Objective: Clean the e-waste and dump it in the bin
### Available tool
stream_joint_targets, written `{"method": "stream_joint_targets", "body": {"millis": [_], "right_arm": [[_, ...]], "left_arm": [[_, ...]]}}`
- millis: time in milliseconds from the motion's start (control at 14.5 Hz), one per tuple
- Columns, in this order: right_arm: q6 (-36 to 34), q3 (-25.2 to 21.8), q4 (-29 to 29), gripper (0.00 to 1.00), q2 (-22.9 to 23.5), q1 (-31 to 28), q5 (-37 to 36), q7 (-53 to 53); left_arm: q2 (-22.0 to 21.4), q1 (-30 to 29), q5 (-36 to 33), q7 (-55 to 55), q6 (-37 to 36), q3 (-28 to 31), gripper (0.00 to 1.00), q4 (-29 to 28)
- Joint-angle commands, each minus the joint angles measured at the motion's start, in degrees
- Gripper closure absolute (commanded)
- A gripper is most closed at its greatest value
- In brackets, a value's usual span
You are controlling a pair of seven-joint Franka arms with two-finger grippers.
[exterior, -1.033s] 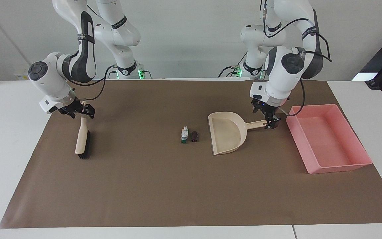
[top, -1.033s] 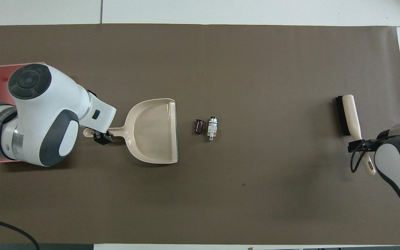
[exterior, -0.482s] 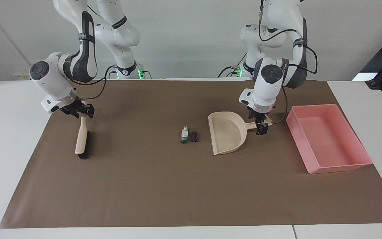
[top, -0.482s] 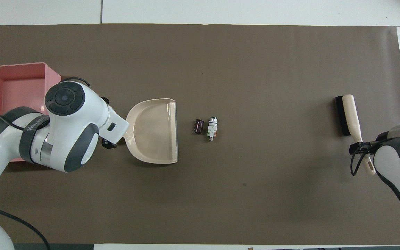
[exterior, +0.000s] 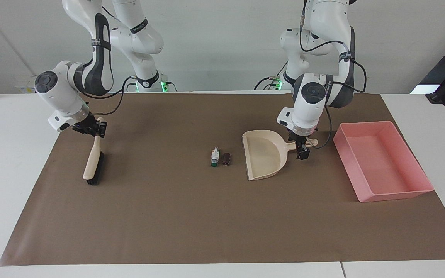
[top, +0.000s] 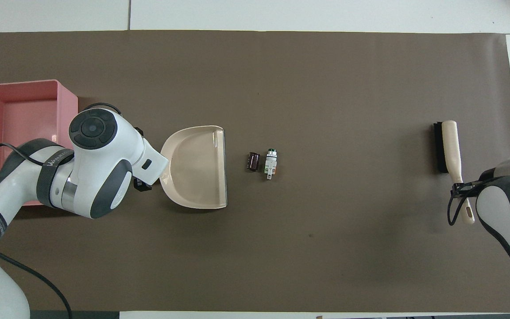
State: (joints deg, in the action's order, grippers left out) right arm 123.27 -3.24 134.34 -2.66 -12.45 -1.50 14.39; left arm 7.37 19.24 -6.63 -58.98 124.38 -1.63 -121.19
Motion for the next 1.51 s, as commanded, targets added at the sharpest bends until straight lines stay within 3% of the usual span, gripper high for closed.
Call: {"method": "stream_joint_targets", "body": {"millis": [0, 69, 275, 344, 413, 689, 1033, 1446], "right_arm": [[-6.0, 1.0, -4.1, 1.0, -0.3, 0.2, -0.2, -0.5], [-9.5, 1.0, -7.1, 1.0, 0.4, 1.8, -0.3, -2.2], [-17.1, 1.1, -12.3, 1.0, -0.2, 10.0, -1.1, -11.1], [-19.4, 1.1, -13.7, 1.0, -0.2, 13.6, -2.0, -16.2], [-21.3, 1.1, -14.7, 1.0, -0.2, 17.0, -3.5, -19.5], [-22.5, 1.2, -14.7, 1.0, 0.0, 28.4, -5.8, -29.4], [-21.3, 1.5, -15.2, 1.0, 2.9, 38.6, -4.4, -41.3], [-21.8, 1.6, -26.6, 1.0, 13.6, 46.1, 0.3, -47.1]], "left_arm": [[-0.3, 0.6, -0.8, -0.3, 1.5, 0.7, 0.09, -1.1], [-0.3, 0.6, -0.9, -0.3, 1.5, 0.7, 0.17, -1.1], [-0.5, 0.6, -0.9, -0.3, -0.7, 0.7, 0.77, -1.0], [-0.5, 0.6, -0.9, -0.3, -2.7, 0.7, 0.92, -0.5], [-0.6, 0.7, -0.9, -0.3, -3.8, 0.7, 1.0, -0.5], [-0.6, 2.5, -1.2, -0.7, -5.6, 0.7, 1.0, 1.7], [-0.3, 9.1, -8.7, 1.0, -9.3, 0.7, 1.0, 4.4], [4.1, 9.9, -8.8, 0.8, -11.1, 0.7, 1.0, 6.0]]}}
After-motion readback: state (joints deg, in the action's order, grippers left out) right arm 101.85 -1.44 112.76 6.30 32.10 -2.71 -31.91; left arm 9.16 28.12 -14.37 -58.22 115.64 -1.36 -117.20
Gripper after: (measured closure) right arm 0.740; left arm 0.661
